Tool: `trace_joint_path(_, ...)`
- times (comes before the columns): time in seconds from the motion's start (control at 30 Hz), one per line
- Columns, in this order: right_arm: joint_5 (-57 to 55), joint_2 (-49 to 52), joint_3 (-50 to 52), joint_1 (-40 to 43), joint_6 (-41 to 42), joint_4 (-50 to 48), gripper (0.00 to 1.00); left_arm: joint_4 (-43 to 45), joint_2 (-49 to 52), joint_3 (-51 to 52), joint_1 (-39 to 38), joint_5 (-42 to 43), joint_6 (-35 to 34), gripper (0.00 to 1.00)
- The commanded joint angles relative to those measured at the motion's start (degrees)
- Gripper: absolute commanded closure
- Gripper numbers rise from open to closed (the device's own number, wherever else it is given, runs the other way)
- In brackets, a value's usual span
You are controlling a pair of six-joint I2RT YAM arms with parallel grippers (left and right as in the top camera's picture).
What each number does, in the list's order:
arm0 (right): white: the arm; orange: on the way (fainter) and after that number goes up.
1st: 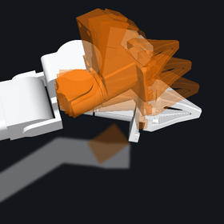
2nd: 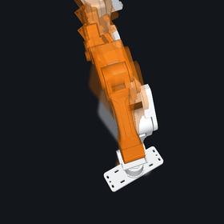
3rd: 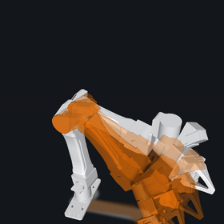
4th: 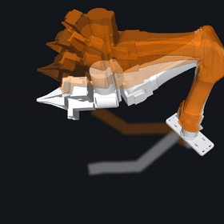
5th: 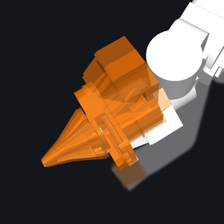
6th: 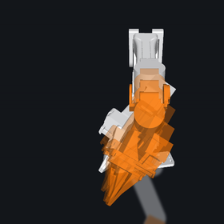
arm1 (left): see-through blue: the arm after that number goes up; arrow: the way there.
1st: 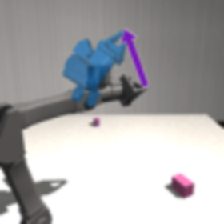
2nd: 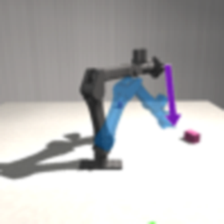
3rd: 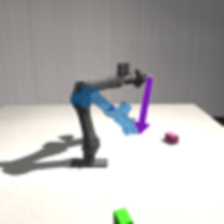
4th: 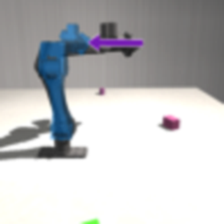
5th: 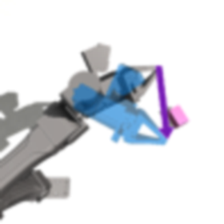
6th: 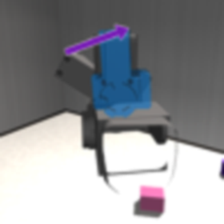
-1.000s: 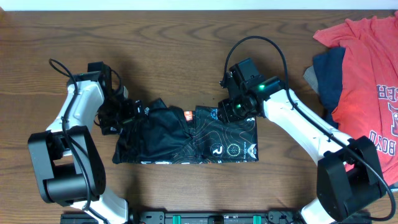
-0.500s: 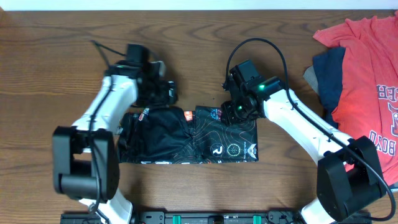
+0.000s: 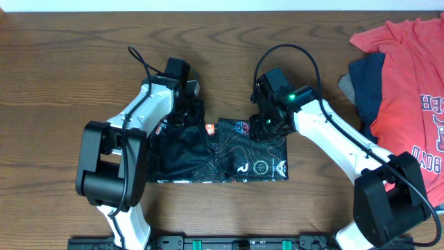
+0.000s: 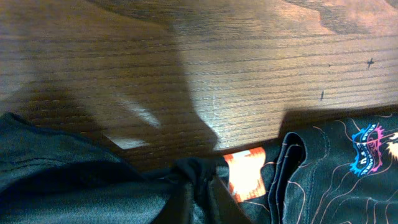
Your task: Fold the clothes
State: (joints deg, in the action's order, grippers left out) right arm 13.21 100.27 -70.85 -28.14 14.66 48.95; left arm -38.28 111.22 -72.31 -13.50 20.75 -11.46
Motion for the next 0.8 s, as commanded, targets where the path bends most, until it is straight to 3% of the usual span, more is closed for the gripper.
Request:
trace_joint_path(0.0,-1.7,-0.2,-0.39,0.13,1.38,0.35,0.57,-0.22,-0.52,-0.7,-0.09,2.01,-0.11,0.94)
trace_joint_path(0.27,-6.36,-0.2,-0.39,2.03,5.07,2.1,0.58,-8.7,-5.84,-0.68,-2.38,13.6,3.87,0.94)
trace_joint_path(0.47,-6.36,-0.2,-0.39,3.56,5.05,2.75,0.58,-14.25,-6.84,-0.68,-7.26,13.55,3.91,0.94)
trace_joint_path(0.73,-6.34,-0.2,-0.39,3.87,5.07,3.3,0.58,-13.99,-6.84,-0.57,-13.53,10.78,3.89,0.93)
trace_joint_path(0.77,-6.34,-0.2,-0.39,3.87,5.07,3.37,0.59,-13.84,-6.84,-0.57,-13.88,9.57,3.89,0.73)
